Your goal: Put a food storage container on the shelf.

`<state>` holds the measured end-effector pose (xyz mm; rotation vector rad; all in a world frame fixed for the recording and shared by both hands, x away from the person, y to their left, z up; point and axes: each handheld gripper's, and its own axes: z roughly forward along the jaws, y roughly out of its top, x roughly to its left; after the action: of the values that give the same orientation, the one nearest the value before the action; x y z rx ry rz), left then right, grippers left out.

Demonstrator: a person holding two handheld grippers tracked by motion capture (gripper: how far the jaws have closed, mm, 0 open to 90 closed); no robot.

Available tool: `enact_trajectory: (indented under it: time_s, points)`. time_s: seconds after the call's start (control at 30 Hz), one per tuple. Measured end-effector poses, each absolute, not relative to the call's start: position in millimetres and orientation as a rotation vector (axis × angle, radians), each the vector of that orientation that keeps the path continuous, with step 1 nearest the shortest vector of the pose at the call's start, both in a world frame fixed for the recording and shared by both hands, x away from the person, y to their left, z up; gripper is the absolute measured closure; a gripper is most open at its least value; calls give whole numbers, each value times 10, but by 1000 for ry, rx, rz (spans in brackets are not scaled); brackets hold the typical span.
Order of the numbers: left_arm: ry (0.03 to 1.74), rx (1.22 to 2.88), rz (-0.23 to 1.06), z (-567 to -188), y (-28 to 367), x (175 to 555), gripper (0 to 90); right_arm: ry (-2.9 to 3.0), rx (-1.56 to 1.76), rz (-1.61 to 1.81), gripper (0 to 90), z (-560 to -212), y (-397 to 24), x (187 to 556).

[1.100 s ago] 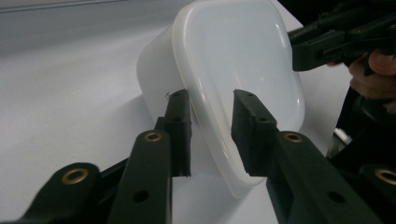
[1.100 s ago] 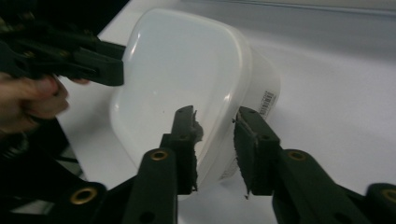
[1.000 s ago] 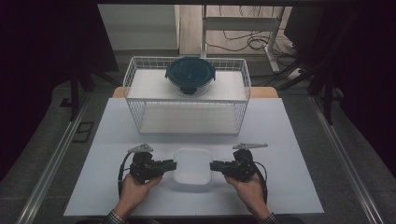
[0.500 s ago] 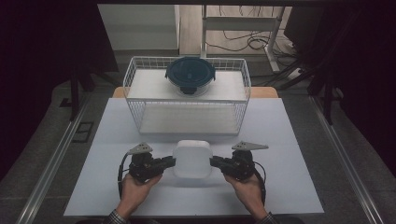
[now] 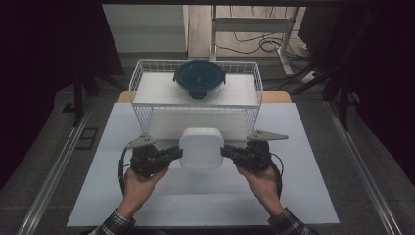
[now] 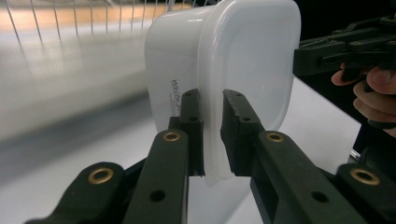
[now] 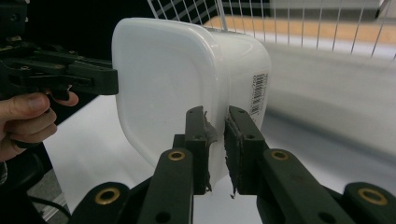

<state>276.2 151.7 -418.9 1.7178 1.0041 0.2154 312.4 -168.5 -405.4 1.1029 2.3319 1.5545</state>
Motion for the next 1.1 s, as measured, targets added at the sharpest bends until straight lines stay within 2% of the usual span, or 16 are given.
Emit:
enact_trajectory:
  time_s: [0.53,1.1]
  points:
    - [953,1686,301,-3493,1597,2861,798,2291,1022,1623,792,-3395,-1611,3316]
    - [919,1654,294,-2798,1790,3301,799,2237,976,1619,791,-2628,-1438,3652]
